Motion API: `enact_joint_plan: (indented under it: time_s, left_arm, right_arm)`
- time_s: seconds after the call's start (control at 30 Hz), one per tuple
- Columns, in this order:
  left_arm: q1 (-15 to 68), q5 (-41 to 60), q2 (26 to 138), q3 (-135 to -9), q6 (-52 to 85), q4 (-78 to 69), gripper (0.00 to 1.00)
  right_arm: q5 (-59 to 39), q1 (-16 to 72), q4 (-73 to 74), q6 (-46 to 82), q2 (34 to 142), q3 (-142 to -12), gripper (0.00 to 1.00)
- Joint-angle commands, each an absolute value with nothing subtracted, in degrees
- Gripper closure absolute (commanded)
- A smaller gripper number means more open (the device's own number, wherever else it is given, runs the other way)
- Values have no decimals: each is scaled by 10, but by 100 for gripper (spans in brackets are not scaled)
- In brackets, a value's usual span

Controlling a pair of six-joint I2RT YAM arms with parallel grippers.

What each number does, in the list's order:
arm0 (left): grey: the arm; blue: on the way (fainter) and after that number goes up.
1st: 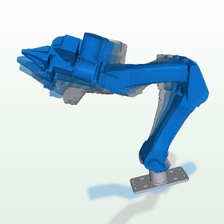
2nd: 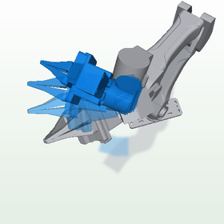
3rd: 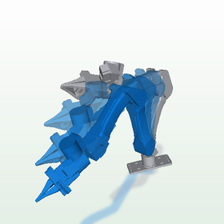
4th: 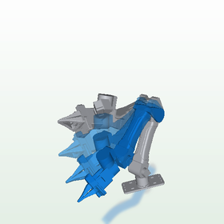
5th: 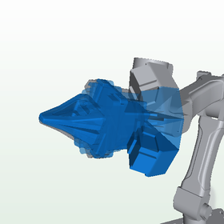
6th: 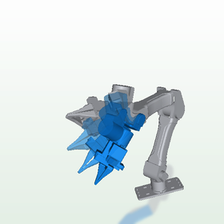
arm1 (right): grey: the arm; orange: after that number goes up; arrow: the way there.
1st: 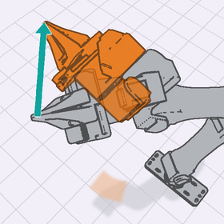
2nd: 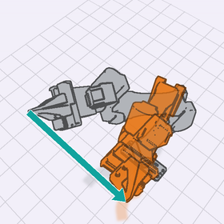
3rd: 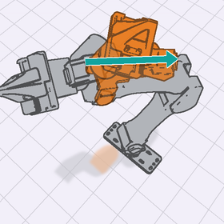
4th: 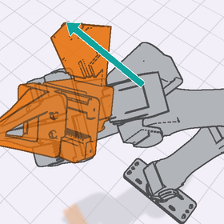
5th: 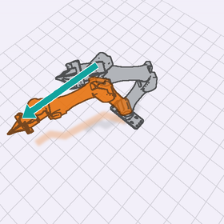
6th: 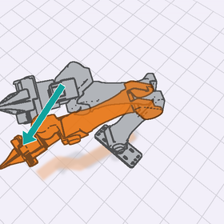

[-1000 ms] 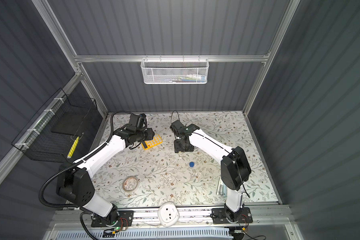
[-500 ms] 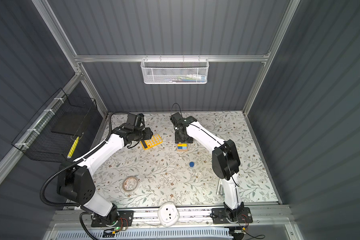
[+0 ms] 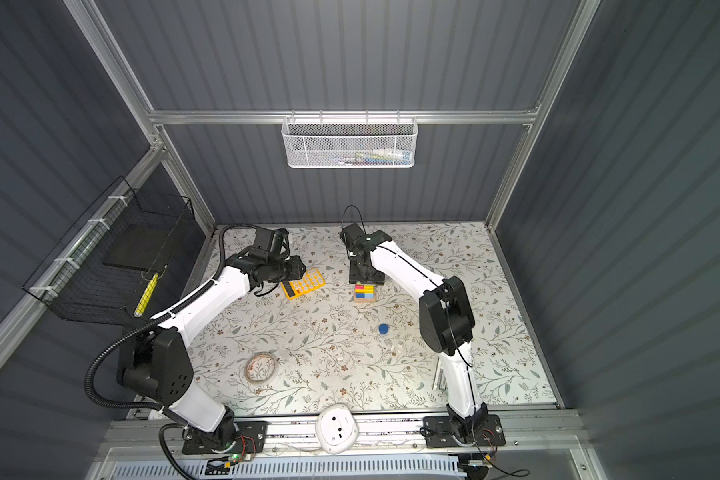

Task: Build the wood block tower
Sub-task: 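Carry the lime-green block with the right gripper over the stack, then lower the lime-green block onto the pink and yellow cubes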

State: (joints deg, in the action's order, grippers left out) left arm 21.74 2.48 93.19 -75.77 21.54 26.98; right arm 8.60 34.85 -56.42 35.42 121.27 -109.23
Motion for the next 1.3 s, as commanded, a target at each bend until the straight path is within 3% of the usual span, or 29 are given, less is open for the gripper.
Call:
enact_joint_plan:
  time_s: [0.0,1.27]
  left_arm:
    - [212,34,936,-769,204,275,63]
    - [200,47,940,-763,205,271,63]
  right_arm:
    - [91,346,-572,359,1225,-1115,54]
    - [79,346,-572,364,1255,-1127,48]
